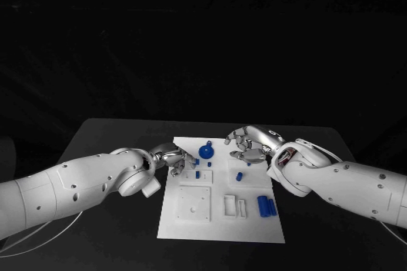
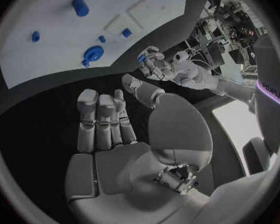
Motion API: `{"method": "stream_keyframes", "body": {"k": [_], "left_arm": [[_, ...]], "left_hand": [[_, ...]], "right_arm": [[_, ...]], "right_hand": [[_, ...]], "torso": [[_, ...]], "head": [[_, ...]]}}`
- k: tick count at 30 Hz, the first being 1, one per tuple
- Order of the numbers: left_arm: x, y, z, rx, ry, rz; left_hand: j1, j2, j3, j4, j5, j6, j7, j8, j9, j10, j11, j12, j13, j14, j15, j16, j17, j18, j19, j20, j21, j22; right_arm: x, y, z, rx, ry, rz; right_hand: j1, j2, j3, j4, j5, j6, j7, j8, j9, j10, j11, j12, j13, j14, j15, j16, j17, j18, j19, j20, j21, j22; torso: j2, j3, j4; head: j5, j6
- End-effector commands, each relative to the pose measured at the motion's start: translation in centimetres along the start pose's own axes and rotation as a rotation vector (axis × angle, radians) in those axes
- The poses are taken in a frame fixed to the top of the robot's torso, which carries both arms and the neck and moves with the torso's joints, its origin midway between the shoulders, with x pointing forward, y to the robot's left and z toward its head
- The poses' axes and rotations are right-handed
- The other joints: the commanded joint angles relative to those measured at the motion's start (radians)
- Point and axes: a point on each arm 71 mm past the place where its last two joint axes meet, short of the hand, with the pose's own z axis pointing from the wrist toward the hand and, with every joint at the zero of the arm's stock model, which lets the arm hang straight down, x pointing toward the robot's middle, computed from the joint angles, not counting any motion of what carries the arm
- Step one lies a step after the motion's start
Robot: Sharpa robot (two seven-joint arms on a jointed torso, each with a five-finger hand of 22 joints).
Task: Assemble the parts on the task board
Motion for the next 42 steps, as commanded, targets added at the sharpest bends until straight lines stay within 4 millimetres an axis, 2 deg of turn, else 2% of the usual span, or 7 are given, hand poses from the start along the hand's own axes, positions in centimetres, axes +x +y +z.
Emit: {"method": "stream_keyframes", "body": {"k": [1,9,10,12,13,31,42], "left_arm": [[-1.1,0.2,0.1,-0.143,-0.049,0.173],[-1.8,0.4,0.3,-0.298,-0.085,0.353],[-1.8,0.3,0.4,-0.300,-0.087,0.362],[-1.7,0.2,0.5,-0.306,-0.090,0.392],[-1.7,0.2,0.5,-0.310,-0.093,0.406],[0.2,0.1,1.6,-0.313,-0.067,0.473],[0.9,-0.1,2.0,-0.307,-0.056,0.478]], "left_hand": [[0.003,-0.011,0.005,-0.012,0.141,0.184,-0.061,0.003,0.002,0.007,-0.013,-0.003,-0.003,-0.009,-0.048,0.006,-0.003,-0.001,0.013,-0.139,0.006,0.011],[0.002,-0.027,0.008,-0.011,0.188,0.217,-0.072,0.002,0.006,0.051,-0.024,-0.018,-0.012,0.030,-0.056,0.003,-0.014,0.004,0.044,-0.145,0.009,0.005],[0.004,-0.032,0.016,-0.011,0.185,0.220,-0.073,0.001,0.006,0.055,-0.025,-0.021,-0.013,0.034,-0.057,0.002,-0.015,0.005,0.047,-0.146,0.009,0.004],[0.025,-0.064,0.074,-0.006,0.122,0.227,-0.074,-0.002,0.006,0.066,-0.028,-0.029,-0.017,0.043,-0.059,-0.002,-0.019,0.008,0.053,-0.147,0.005,0.001],[0.014,-0.065,0.095,-0.006,0.113,0.233,-0.075,-0.005,0.006,0.074,-0.026,-0.034,-0.019,0.050,-0.057,-0.004,-0.021,0.006,0.061,-0.146,0.005,-0.001],[-0.012,-0.064,0.115,-0.006,0.098,0.250,-0.077,-0.008,0.009,0.096,-0.027,-0.040,-0.018,0.067,-0.056,-0.005,-0.024,0.007,0.077,-0.147,0.006,-0.002],[-0.026,-0.057,0.118,-0.004,0.029,0.277,-0.082,-0.008,0.012,0.120,-0.031,-0.041,-0.012,0.084,-0.057,-0.001,-0.020,0.011,0.091,-0.149,0.007,-0.003]], "right_arm": [[-0.9,-0.7,0.2,0.034,-0.041,0.028],[-3.1,-2.3,0.7,0.078,-0.095,0.028],[-3.2,-2.4,0.8,0.082,-0.100,0.029],[-3.5,-2.7,0.9,0.092,-0.109,0.031],[-3.7,-2.8,0.9,0.096,-0.111,0.031],[-4.0,-2.7,1.3,0.097,-0.116,0.041],[-3.9,-2.5,1.4,0.094,-0.112,0.043]], "right_hand": [[0.005,-0.009,0.006,0.000,-0.004,-0.013,0.020,-0.003,-0.001,0.001,0.008,0.002,-0.001,0.000,0.006,0.000,-0.001,0.075,0.000,-0.006,-0.005,0.008],[0.010,-0.011,0.011,0.000,-0.003,-0.012,0.021,-0.003,-0.002,0.001,0.009,0.002,-0.002,0.000,0.006,-0.001,-0.002,0.075,0.000,-0.005,-0.006,0.008],[0.010,-0.011,0.012,0.000,-0.003,-0.012,0.021,-0.003,-0.002,0.001,0.009,0.002,-0.002,0.000,0.006,-0.001,-0.002,0.075,0.000,-0.005,-0.006,0.008],[0.011,-0.012,0.013,-0.001,-0.003,-0.011,0.021,-0.003,-0.002,0.001,0.009,0.002,-0.002,0.000,0.006,-0.001,-0.002,0.075,0.000,-0.005,-0.006,0.008],[0.011,-0.012,0.013,-0.001,-0.003,-0.011,0.021,-0.003,-0.002,0.001,0.009,0.002,-0.003,0.000,0.006,-0.001,-0.002,0.075,0.000,-0.005,-0.006,0.008],[0.023,-0.011,0.030,-0.004,0.010,-0.009,0.021,-0.003,-0.005,0.001,0.009,0.003,-0.005,0.001,0.007,-0.001,-0.003,0.075,0.000,-0.002,-0.008,0.010],[0.022,-0.011,0.039,-0.010,0.044,-0.007,0.021,-0.004,-0.009,0.000,0.009,0.005,-0.008,0.001,0.007,-0.001,-0.004,0.075,0.001,0.000,-0.008,0.012]], "torso": [[-0.001,0.0008,0.0021],[-0.005,0.0031,0.0007],[-0.005,0.0033,0.0006],[-0.004,0.0028,0.0012],[-0.004,0.0023,0.0020],[-0.003,0.0015,0.0013],[-0.004,0.0030,0.0008]], "head": [[0.002,0.000],[0.005,-0.005],[0.006,-0.006],[0.005,-0.006],[0.004,-0.007],[0.010,-0.016],[0.009,-0.021]]}}
